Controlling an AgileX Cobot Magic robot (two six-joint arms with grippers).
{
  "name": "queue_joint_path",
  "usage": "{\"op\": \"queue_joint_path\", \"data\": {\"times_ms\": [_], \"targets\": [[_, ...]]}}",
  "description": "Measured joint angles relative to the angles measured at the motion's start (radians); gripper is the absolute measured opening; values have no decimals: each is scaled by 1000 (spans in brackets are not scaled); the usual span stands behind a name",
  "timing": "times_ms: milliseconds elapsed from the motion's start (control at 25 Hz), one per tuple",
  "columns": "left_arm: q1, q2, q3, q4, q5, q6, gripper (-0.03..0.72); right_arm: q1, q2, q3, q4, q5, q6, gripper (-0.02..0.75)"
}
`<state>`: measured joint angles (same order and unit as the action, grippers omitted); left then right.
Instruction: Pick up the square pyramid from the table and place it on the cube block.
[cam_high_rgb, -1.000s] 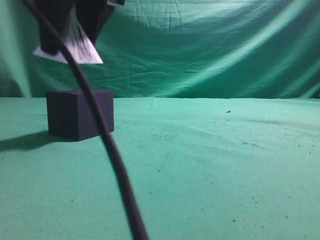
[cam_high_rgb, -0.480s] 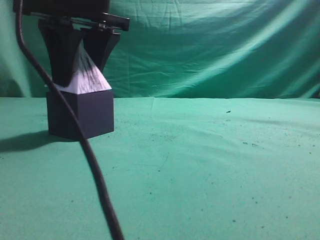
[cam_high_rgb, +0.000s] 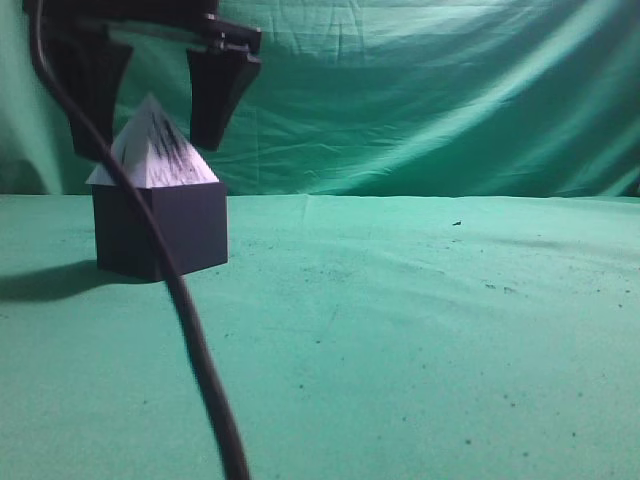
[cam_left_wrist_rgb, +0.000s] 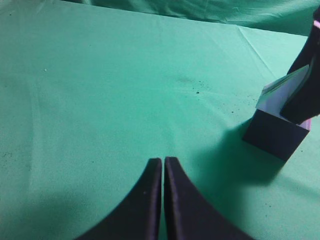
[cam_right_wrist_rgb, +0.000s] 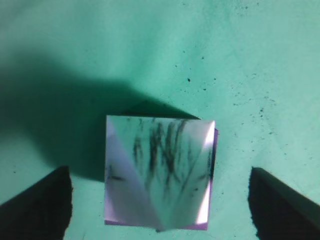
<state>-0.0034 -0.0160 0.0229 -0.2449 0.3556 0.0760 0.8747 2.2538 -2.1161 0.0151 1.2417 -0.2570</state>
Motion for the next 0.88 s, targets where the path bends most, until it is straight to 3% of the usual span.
{"op": "queue_joint_path", "data": {"times_ms": [120,320,440,560,720,880], "targets": [[0,0,0,0,0,0,0,0,-51,-20,0,2,2,624],[0,0,0,0,0,0,0,0,-203,-33,0,4,10,360],[0,0,0,0,0,0,0,0,-303,-33,0,13,36,127],[0,0,0,0,0,0,0,-9,-418,-16,0,17,68,0],[0,0,0,0,0,0,0,-20,-620,144,-27,17,82,0],[0,0,0,0,0,0,0,-20,-824,420,-39,-34,94,0]]}}
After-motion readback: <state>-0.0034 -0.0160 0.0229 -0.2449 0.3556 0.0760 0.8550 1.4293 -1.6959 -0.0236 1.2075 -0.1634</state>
